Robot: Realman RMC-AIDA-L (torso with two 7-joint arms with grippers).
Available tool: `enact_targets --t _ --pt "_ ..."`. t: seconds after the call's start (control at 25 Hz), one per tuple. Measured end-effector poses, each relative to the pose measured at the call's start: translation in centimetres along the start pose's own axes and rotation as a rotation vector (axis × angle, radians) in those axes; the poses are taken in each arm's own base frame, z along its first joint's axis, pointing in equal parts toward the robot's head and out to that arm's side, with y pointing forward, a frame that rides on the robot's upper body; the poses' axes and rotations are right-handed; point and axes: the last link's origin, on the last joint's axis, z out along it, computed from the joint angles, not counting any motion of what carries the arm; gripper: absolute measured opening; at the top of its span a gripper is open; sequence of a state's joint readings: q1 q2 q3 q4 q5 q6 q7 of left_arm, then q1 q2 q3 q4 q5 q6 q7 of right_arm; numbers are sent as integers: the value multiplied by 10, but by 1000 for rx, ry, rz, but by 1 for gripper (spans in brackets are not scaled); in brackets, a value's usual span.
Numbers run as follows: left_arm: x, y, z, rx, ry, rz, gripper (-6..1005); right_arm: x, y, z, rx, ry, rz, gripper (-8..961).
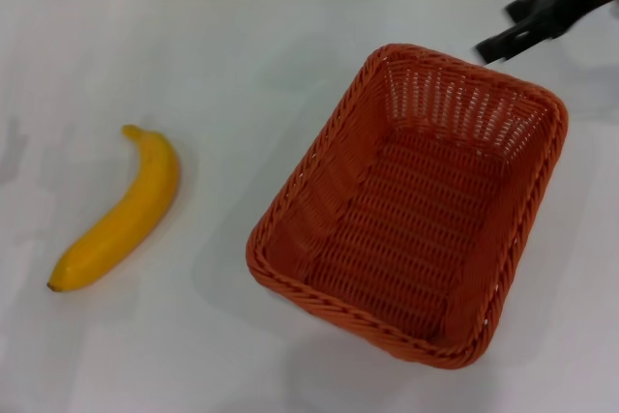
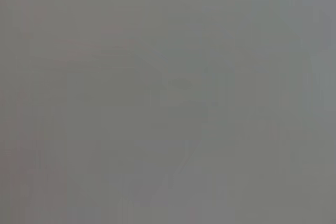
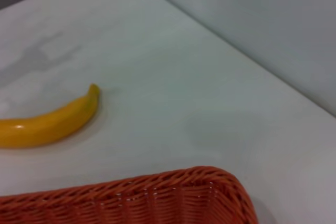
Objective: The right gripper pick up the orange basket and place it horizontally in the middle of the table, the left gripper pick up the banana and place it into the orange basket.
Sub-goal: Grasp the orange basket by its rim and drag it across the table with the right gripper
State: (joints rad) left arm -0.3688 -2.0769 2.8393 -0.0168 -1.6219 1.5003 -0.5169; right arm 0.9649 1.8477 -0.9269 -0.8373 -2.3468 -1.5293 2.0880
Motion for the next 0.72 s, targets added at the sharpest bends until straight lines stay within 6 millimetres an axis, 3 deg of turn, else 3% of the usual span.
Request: enact_targets --t 0.28,0.72 --pt "0 -2 -7 6 1 0 889 -4 13 50 51 103 -71 822" --pt "1 -6 -15 18 0 1 889 3 8 75 125 218 -116 790"
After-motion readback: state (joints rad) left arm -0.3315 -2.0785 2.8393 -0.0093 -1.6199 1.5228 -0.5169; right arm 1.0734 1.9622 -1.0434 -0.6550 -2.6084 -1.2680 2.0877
